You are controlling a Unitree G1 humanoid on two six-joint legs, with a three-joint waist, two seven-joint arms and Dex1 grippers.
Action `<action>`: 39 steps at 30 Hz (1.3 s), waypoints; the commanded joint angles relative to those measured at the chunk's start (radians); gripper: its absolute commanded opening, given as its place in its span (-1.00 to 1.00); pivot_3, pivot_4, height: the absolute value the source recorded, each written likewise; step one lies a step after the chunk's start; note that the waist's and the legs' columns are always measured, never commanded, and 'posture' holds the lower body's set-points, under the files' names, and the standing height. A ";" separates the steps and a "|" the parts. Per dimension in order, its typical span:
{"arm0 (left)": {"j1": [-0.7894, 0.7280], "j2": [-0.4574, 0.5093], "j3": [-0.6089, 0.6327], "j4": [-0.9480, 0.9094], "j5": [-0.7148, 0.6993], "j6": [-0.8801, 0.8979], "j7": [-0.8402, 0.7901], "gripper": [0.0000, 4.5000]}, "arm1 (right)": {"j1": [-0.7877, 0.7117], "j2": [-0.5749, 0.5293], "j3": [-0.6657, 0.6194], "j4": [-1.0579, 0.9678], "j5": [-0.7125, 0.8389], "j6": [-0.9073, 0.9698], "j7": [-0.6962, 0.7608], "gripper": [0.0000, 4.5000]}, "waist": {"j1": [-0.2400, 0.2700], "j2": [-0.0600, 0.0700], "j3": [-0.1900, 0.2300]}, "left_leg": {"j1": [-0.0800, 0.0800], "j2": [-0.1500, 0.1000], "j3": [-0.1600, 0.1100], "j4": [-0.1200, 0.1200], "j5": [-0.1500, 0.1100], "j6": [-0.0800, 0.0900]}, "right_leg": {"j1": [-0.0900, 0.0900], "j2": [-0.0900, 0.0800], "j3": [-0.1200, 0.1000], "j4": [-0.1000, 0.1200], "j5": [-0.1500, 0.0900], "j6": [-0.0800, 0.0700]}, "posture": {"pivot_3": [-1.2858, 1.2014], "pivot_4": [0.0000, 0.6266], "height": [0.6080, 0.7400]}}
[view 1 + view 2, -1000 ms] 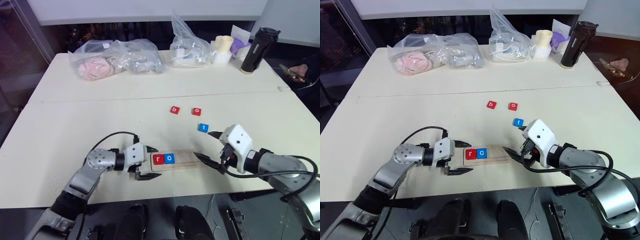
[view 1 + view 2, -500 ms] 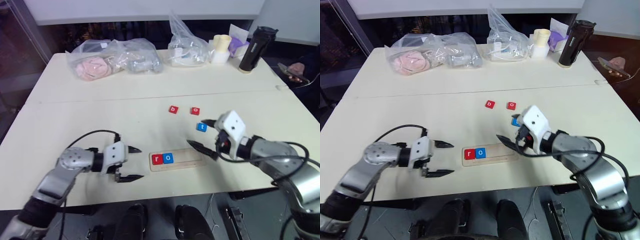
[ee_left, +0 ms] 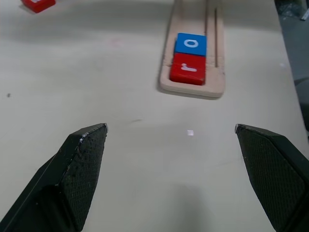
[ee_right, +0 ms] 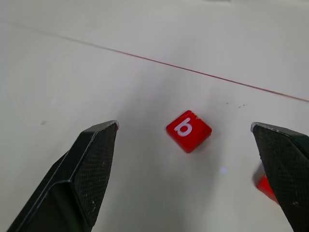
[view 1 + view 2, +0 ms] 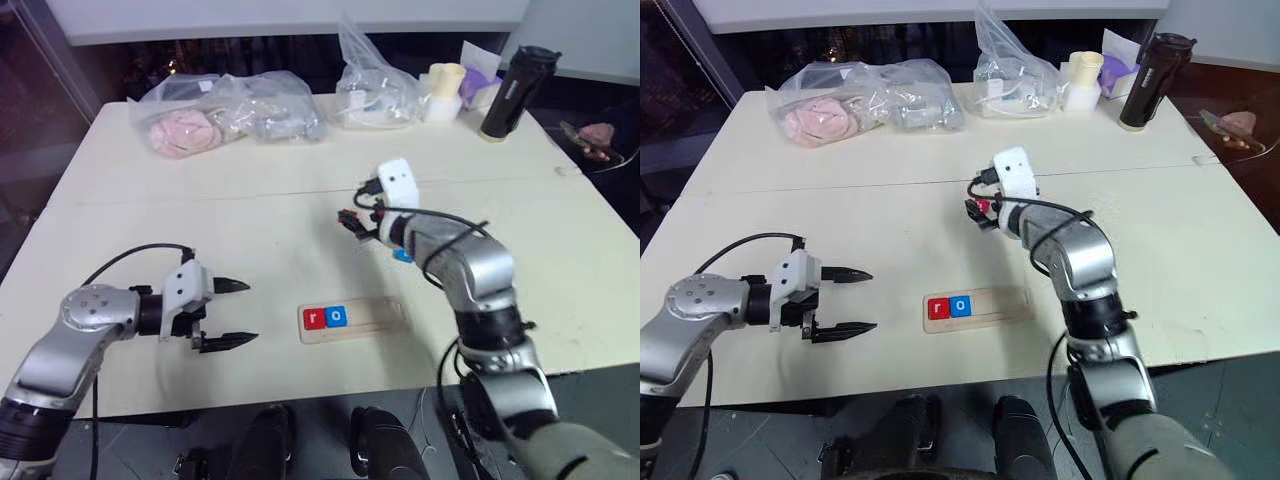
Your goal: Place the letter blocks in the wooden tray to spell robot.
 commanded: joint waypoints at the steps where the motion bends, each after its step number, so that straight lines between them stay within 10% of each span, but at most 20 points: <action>1: 0.003 -0.008 0.014 -0.013 0.008 -0.031 0.013 0.98 | -0.076 0.083 -0.077 0.076 -0.022 0.034 -0.106 1.00 | -0.005 0.000 0.000 | 0.001 0.000 0.000 0.000 0.000 0.000 | 0.000 0.000 0.000 0.000 0.000 0.000 | 0.03 -0.52 1.00; 11: -0.008 -0.013 0.014 0.006 0.018 -0.047 0.023 0.98 | -0.251 0.276 -0.143 0.440 -0.103 -0.080 -0.305 1.00 | -0.012 0.000 0.000 | 0.002 0.001 0.000 0.000 0.002 0.000 | 0.000 0.006 0.000 0.003 0.001 -0.001 | 0.03 -0.52 1.00; 35: 0.029 -0.013 0.024 -0.136 0.004 0.047 0.126 0.98 | -0.464 0.351 -0.320 1.013 -0.079 -0.361 -0.562 1.00 | -0.036 0.000 0.000 | 0.007 0.001 0.001 0.000 0.002 0.000 | 0.003 0.006 0.000 0.004 0.001 0.000 | 0.03 -0.52 1.00; 39: 0.028 -0.017 0.016 -0.142 0.005 0.050 0.136 1.00 | -0.478 0.348 -0.336 1.048 -0.071 -0.388 -0.566 0.21 | -0.041 0.000 0.000 | 0.007 0.002 0.001 0.000 0.002 0.000 | 0.003 0.006 0.001 0.004 0.001 -0.001 | 0.03 -0.52 1.00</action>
